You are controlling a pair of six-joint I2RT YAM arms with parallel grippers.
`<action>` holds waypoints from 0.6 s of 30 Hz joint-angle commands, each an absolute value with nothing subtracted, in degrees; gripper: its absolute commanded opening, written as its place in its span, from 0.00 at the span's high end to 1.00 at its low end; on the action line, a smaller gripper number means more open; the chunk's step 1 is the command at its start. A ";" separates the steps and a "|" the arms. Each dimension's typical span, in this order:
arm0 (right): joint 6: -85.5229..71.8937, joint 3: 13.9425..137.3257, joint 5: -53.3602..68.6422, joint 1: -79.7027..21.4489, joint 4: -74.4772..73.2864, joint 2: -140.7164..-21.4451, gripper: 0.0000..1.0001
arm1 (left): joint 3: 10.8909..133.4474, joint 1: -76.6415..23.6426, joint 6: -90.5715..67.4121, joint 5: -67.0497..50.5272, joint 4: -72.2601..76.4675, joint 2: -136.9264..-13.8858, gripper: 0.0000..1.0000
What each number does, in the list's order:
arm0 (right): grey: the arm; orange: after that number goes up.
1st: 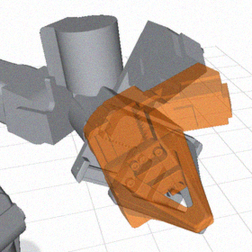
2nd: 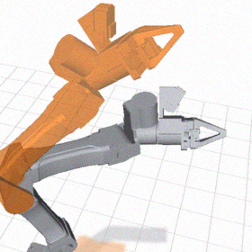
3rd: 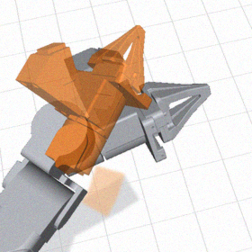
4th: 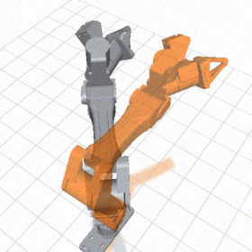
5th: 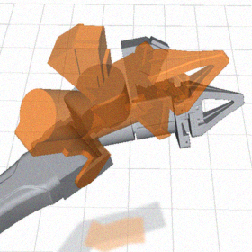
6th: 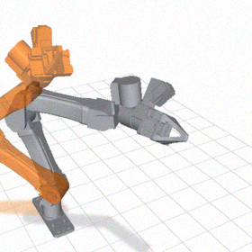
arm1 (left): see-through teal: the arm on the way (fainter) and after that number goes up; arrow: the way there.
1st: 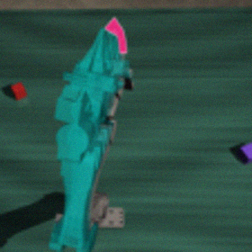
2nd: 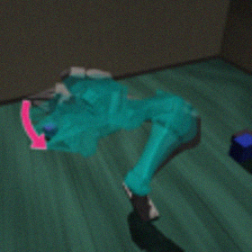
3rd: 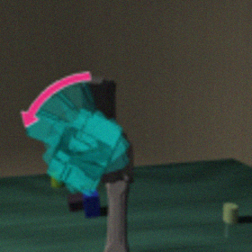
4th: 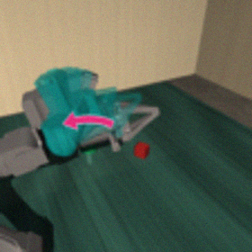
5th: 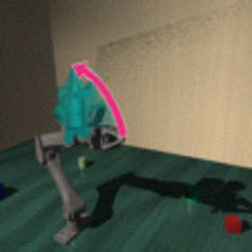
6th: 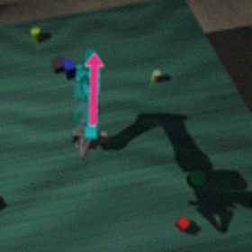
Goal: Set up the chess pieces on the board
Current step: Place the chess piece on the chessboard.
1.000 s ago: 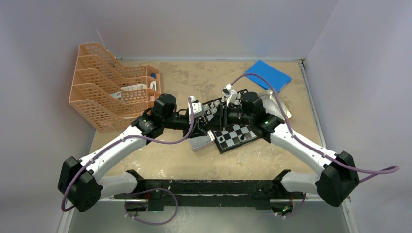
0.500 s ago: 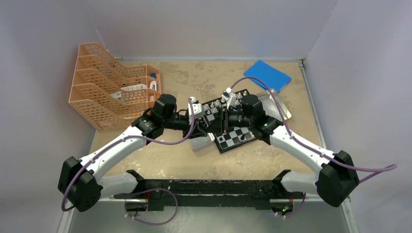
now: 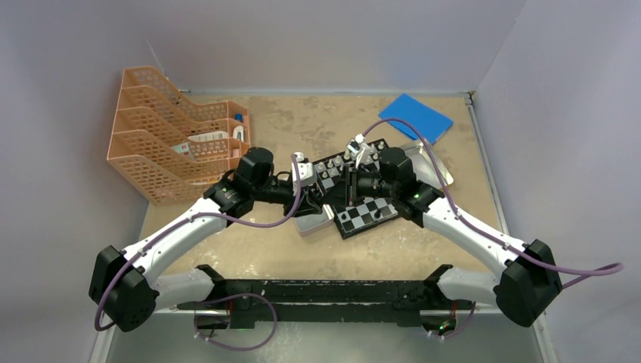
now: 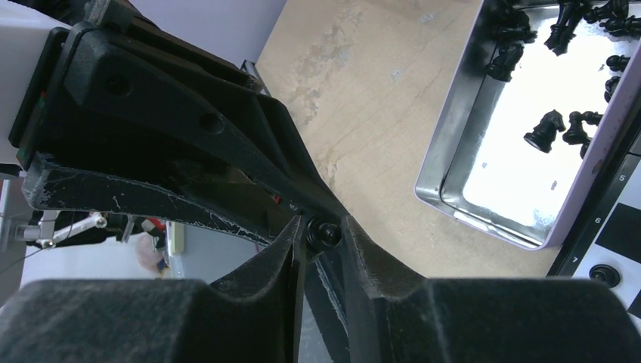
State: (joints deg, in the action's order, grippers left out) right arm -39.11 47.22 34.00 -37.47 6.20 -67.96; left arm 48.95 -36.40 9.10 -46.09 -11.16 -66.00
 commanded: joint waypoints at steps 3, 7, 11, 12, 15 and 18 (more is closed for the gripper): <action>-38.97 46.59 34.28 -37.45 7.55 -66.18 0.81 | 48.88 -36.34 10.70 -47.62 -8.36 -64.51 0.97; -38.50 46.31 34.16 -37.45 7.89 -66.44 0.91 | 48.87 -36.35 10.38 -47.20 -8.24 -64.52 0.94; -38.31 47.02 29.66 -37.46 6.84 -65.55 0.96 | 49.36 -36.37 8.95 -44.63 -9.06 -64.42 0.81; -38.24 47.45 27.47 -37.52 6.18 -64.78 0.98 | 49.90 -36.31 8.60 -43.70 -9.95 -64.54 0.75; -39.26 48.02 18.11 -37.44 4.55 -61.32 0.99 | 51.43 -36.35 7.30 -42.14 -12.79 -64.84 0.56; -39.89 48.67 8.73 -37.47 2.27 -58.00 0.99 | 52.69 -36.30 4.92 -39.81 -14.95 -64.82 0.51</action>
